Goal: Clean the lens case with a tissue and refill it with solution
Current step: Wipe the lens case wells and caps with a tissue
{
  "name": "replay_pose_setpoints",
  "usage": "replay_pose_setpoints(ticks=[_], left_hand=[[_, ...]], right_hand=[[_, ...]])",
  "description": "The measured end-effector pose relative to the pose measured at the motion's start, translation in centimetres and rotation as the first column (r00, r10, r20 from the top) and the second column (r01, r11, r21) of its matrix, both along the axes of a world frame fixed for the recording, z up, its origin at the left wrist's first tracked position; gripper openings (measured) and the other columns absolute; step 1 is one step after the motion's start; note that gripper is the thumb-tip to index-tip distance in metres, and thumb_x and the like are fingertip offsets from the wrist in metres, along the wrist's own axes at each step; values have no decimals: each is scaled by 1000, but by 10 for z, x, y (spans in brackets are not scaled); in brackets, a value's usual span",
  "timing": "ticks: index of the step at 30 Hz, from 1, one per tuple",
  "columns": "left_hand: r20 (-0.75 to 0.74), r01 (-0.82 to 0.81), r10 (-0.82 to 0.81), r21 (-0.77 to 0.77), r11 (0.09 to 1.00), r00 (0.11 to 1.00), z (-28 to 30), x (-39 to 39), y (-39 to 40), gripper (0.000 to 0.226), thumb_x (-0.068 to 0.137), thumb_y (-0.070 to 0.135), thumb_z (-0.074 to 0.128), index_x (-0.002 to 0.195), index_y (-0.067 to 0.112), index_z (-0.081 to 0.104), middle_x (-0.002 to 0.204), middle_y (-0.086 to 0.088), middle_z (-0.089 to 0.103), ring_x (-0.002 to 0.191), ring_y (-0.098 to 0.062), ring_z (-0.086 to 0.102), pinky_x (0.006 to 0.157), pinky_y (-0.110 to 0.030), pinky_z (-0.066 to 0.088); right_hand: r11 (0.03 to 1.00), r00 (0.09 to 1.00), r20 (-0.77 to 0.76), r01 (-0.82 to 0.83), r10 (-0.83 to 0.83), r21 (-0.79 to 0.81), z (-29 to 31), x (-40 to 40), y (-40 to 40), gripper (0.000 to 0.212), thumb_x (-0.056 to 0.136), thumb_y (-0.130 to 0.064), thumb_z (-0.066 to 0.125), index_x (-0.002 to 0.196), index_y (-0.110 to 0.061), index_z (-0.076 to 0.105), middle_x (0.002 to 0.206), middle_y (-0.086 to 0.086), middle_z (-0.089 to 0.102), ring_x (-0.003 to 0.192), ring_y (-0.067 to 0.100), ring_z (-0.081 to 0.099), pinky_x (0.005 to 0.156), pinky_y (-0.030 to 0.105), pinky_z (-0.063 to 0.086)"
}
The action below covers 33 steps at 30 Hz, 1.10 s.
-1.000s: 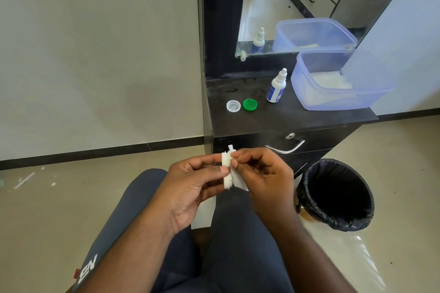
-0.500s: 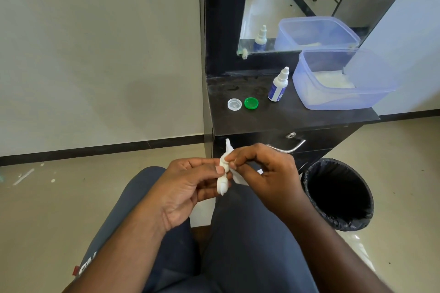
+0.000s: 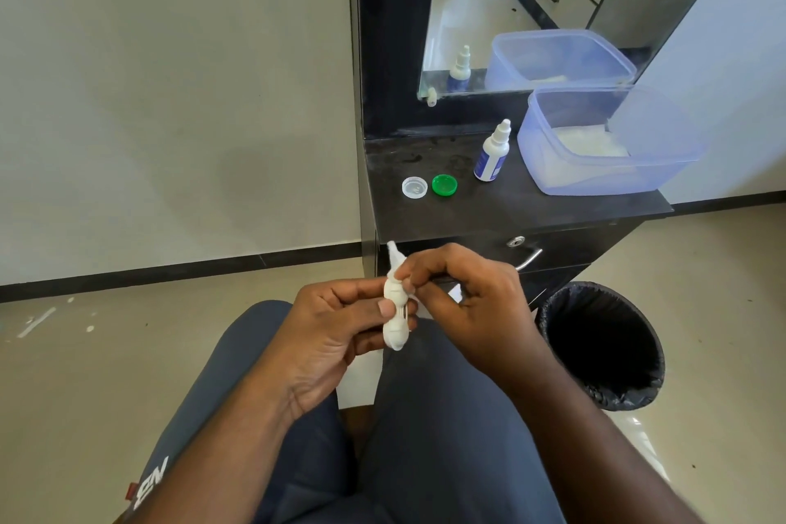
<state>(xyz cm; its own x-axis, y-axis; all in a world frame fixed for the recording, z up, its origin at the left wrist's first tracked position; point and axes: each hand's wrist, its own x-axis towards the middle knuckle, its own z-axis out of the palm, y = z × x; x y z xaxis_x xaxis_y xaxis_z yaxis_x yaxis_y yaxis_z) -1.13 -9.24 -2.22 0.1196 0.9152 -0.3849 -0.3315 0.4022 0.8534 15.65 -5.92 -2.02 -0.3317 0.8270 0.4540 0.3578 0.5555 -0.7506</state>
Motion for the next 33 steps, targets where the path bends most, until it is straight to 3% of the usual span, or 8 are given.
replay_pose_setpoints(ticks=[4, 10, 14, 18, 22, 29, 33], left_hand=[[67, -25, 26, -20, 999, 997, -8, -1, -2, 26, 72, 9, 69, 96, 6, 76, 96, -19, 74, 83, -29, 73, 68, -32, 60], [111, -49, 51, -19, 999, 993, -17, -1, 0, 29, 72, 8, 71, 101, 5, 74, 100, -21, 72, 86, -30, 72, 68, -33, 59], [-28, -65, 66, 48, 997, 997, -14, 0, 0, 37, 65, 11, 74, 102, 8, 73, 97, -15, 75, 90, -30, 72, 70, -33, 58], [-249, -102, 142, 165, 981, 958, -7, 5, 0, 33, 67, 2, 78, 97, 17, 73, 86, -5, 77, 80, -21, 73, 66, -27, 59], [-420, -112, 220, 266, 957, 881, -8, 13, -2, 33, 67, 9, 82, 97, 19, 74, 82, 2, 75, 76, -14, 70, 65, -20, 56], [-499, -21, 229, 387, 922, 836, -1, 14, -5, 34, 74, 4, 76, 98, 28, 74, 85, 11, 75, 82, -8, 70, 70, -13, 53], [-452, -9, 176, 349, 937, 875, 2, 9, -2, 33, 75, 2, 75, 102, 20, 74, 84, 6, 76, 81, -13, 72, 72, -22, 58]], right_hand=[[999, 999, 39, 12, -11, -35, 1, -1, 3, 18, 80, 3, 65, 85, -14, 64, 88, 3, 71, 81, 12, 67, 68, 28, 57], [999, 1000, 23, -12, 13, -49, 8, -6, 2, 26, 80, -1, 63, 86, -26, 60, 87, -2, 70, 83, 9, 66, 71, 20, 55], [996, 999, -43, -20, 16, -82, 6, -5, 0, 17, 80, 3, 65, 82, -14, 65, 86, -14, 66, 84, 4, 66, 72, 11, 51], [975, 991, -97, 68, -90, -210, 1, -7, -3, 17, 79, 3, 70, 82, -13, 66, 85, -5, 70, 83, 6, 67, 71, 14, 52], [936, 973, -128, 143, -193, -321, -2, -10, -6, 15, 80, 0, 70, 83, -15, 67, 84, -6, 70, 81, 5, 66, 68, 12, 51], [882, 983, -91, 98, -157, -460, 4, -6, -6, 17, 77, -6, 74, 87, -17, 68, 85, -4, 71, 79, 7, 68, 70, 17, 55], [845, 943, -233, 83, -238, -528, 10, -2, -3, 19, 73, 3, 75, 84, -10, 69, 81, 4, 73, 76, 16, 71, 72, 29, 59]])
